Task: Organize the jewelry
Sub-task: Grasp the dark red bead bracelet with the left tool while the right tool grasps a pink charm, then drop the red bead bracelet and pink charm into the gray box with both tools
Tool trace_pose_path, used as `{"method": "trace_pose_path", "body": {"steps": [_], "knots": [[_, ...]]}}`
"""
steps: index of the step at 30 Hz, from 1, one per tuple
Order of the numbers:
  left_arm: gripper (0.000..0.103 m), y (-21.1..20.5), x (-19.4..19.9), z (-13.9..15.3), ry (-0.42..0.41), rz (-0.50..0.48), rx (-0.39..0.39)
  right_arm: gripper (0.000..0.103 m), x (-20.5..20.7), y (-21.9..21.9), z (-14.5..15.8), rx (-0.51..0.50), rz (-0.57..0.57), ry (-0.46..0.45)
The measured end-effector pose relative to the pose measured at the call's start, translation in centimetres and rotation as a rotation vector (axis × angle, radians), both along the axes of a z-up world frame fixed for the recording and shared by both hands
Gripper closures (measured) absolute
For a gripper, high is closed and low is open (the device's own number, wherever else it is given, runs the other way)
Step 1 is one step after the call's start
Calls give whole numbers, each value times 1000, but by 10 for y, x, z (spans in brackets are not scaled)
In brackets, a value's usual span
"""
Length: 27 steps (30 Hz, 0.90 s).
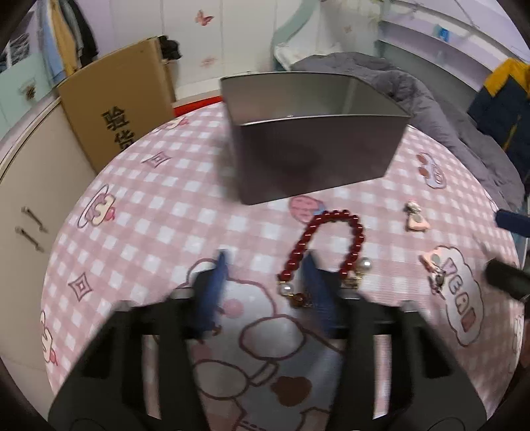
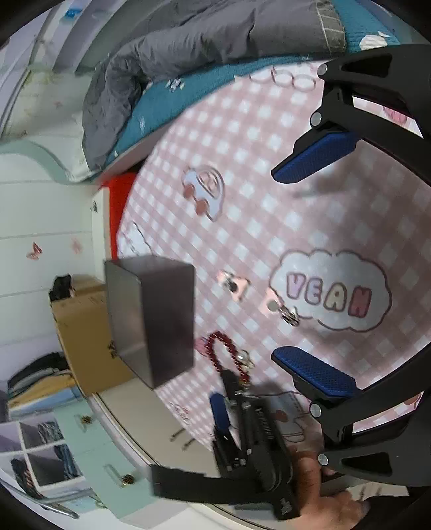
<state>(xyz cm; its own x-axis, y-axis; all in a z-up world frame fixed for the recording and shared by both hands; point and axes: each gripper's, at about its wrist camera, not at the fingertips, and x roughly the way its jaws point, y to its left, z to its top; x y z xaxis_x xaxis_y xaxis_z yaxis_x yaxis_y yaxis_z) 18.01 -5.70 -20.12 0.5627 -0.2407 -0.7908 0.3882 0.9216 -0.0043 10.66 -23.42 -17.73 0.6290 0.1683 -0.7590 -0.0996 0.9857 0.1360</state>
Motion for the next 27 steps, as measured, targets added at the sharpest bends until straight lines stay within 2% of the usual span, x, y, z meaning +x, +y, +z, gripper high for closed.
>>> {"method": "trace_pose_path", "body": {"steps": [1, 3, 5, 7, 8, 9, 11, 18, 27], "knots": [[96, 0, 0, 1, 13, -9, -13, 8, 0, 4, -4, -3, 14, 7], [96, 1, -1, 3, 23, -8, -36, 12, 2, 10, -8, -2, 38, 8], [96, 4, -5, 5, 22, 3, -56, 23, 3, 16, -12, -9, 57, 9], [96, 11, -7, 9, 14, 23, -76, 52, 9, 23, -20, -26, 76, 23], [96, 14, -10, 13, 9, 31, -88, 56, 11, 27, -23, -50, 82, 24], [96, 16, -10, 16, 6, 35, -95, 65, 10, 32, -23, -84, 94, 0], [96, 20, -13, 22, -2, 44, -114, 88, 9, 37, -22, -97, 129, -5], [96, 32, -27, 45, -35, 48, -165, 91, 0, 28, -11, 0, 153, -15], [96, 41, -37, 83, -103, 38, -209, 91, 2, 25, 42, 51, 195, -108]]}}
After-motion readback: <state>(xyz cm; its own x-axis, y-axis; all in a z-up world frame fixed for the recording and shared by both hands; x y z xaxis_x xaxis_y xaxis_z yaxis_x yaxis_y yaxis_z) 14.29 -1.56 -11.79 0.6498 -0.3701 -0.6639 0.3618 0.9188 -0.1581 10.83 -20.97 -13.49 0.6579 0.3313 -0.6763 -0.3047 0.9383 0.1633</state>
